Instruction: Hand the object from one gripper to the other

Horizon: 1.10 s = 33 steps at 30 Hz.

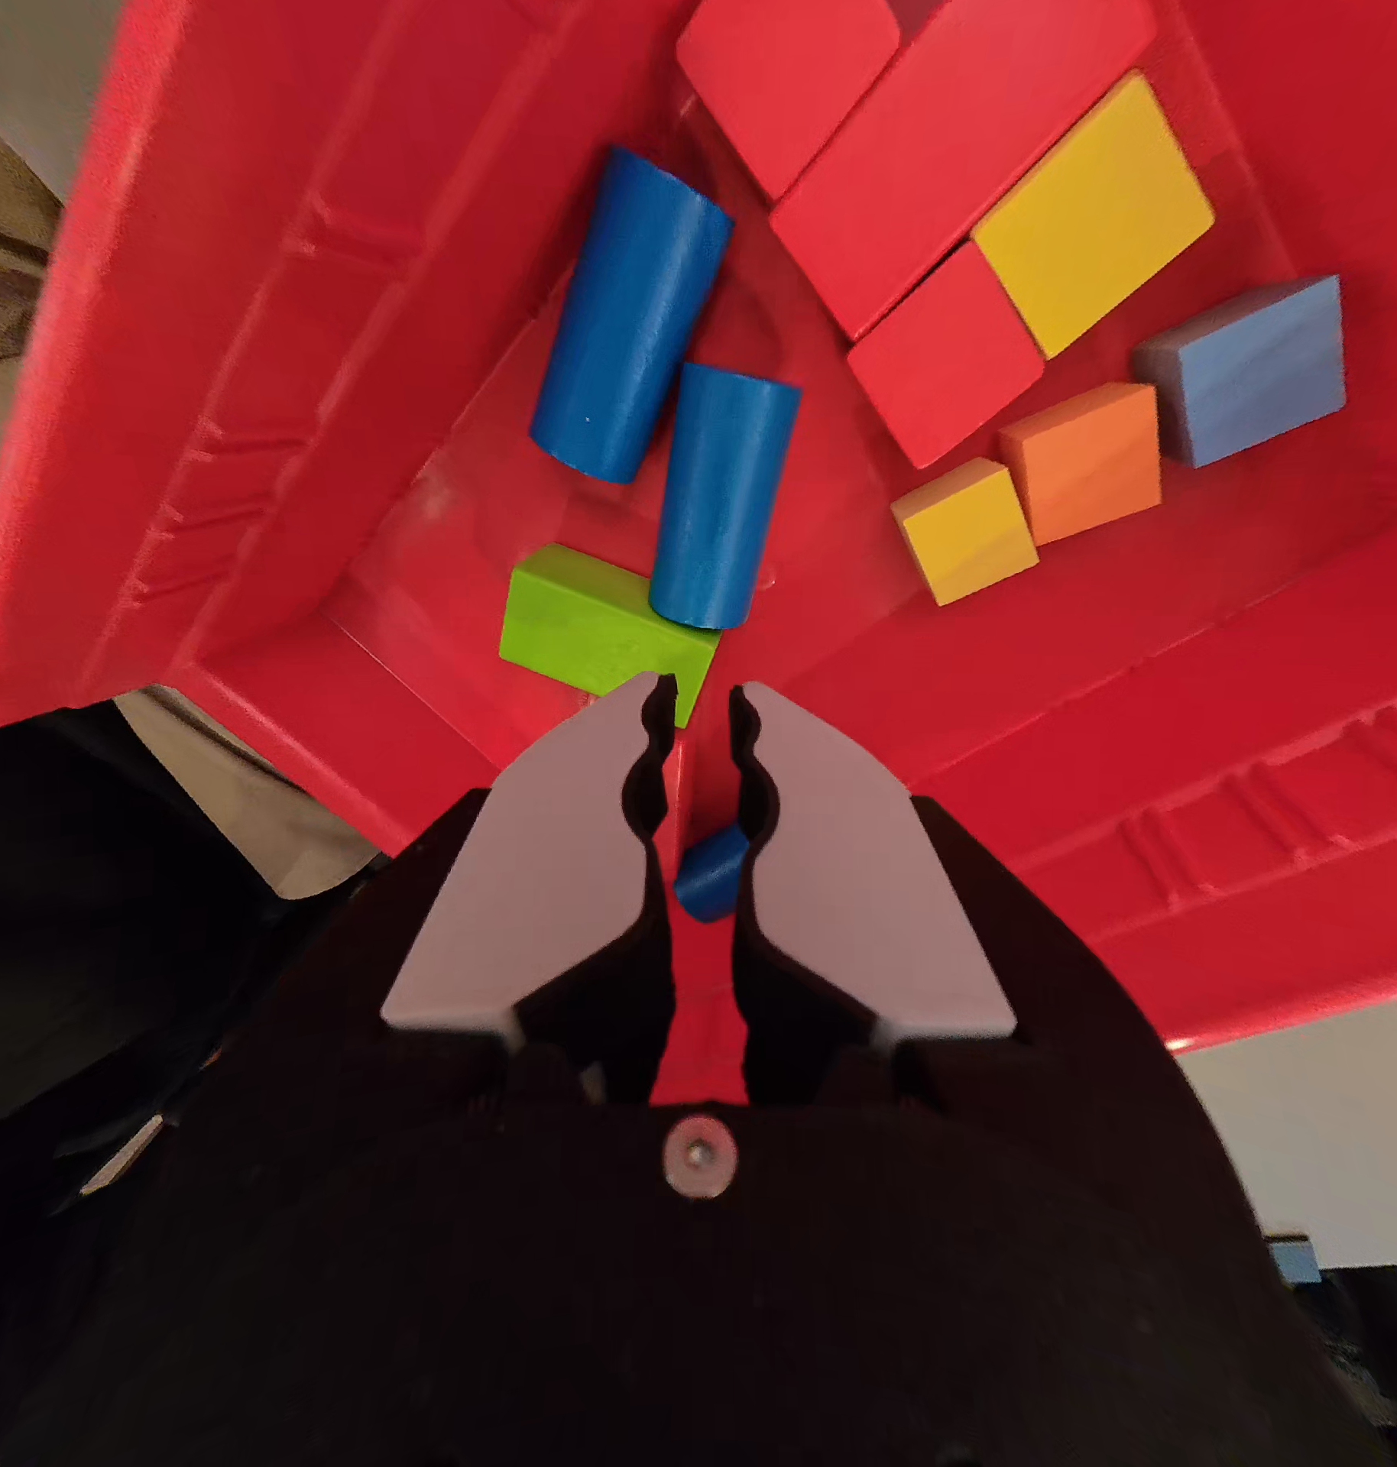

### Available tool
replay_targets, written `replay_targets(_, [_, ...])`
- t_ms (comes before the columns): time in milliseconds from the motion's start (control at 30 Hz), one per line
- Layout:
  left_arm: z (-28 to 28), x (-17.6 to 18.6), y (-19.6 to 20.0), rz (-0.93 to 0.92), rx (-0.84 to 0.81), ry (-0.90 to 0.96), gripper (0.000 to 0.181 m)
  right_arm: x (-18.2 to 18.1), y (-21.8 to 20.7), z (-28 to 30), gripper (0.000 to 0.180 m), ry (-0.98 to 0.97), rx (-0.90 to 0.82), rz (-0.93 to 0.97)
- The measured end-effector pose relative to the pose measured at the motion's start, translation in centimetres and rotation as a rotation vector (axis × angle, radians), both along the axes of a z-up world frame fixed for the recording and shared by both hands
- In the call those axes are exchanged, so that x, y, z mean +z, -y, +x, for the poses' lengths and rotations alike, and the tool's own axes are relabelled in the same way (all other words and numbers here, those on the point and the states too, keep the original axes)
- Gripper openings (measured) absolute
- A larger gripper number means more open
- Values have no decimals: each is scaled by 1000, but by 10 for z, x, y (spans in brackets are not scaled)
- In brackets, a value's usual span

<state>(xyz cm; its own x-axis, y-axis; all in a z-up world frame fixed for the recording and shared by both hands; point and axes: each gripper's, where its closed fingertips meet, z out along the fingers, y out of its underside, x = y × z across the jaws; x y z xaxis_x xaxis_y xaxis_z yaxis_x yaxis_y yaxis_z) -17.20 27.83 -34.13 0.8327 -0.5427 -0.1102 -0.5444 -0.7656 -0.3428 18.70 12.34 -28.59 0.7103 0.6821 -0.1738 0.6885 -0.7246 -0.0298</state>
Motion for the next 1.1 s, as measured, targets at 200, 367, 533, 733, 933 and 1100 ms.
replay_targets(200, [12, 28, 4, 63, -91, 55, 73, 28, -13, -24, 14, -156, 5, 114])
replay_targets(367, [30, 72, 10, 228, -220, 59, 74, 72, -19, -69, 25, -477, 13, 200])
replay_targets(533, [85, 141, 36, 511, -457, 90, 73, 122, -17, -117, 38, -831, 45, 247])
replay_targets(733, [158, 187, 97, 746, -715, 54, 73, 146, -15, -144, 45, -1040, 40, 224])
replay_targets(933, [201, 198, 139, 890, -855, -10, 73, 143, -3, -166, 48, -1119, 66, 100])
replay_targets(1100, [210, 200, 149, 943, -883, -26, 73, 146, 8, -173, 35, -1161, 108, 31])
